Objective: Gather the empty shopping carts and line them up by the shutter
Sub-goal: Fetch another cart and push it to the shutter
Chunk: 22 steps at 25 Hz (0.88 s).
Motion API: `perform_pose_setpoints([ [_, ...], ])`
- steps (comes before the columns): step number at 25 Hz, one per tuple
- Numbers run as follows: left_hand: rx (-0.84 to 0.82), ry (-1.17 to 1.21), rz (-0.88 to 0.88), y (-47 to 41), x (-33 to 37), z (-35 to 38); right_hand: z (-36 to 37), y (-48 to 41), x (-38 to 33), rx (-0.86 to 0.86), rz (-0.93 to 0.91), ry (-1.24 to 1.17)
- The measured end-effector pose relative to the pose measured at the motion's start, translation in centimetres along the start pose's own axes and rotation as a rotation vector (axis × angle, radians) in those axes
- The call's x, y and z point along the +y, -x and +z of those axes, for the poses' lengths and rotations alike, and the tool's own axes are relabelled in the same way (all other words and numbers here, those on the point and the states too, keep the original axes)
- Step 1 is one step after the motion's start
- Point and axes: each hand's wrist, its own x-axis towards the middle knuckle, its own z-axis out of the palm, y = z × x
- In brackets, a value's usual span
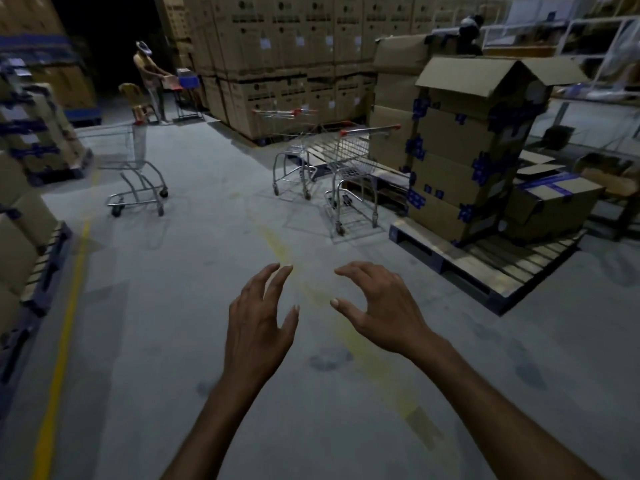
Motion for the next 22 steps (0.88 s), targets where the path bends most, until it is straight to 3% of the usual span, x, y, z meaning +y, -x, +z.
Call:
perform_pose_setpoints([
  [5, -0.032, 0.006, 0.066, -10.2, -3.2, 7.1, 4.2, -9.1, 6.9, -0.001, 0.036, 0.012],
  [12, -0.049, -0.009, 0.03, -25.6, -7.1, 16.3, 8.5, -24.9, 17.4, -0.027, 0.028, -0.022],
  [22, -0.071, -0.031, 0.01, -44.0, -14.3, 26.0, 16.0, -43.5, 27.0, -0.07, 0.063, -0.073],
])
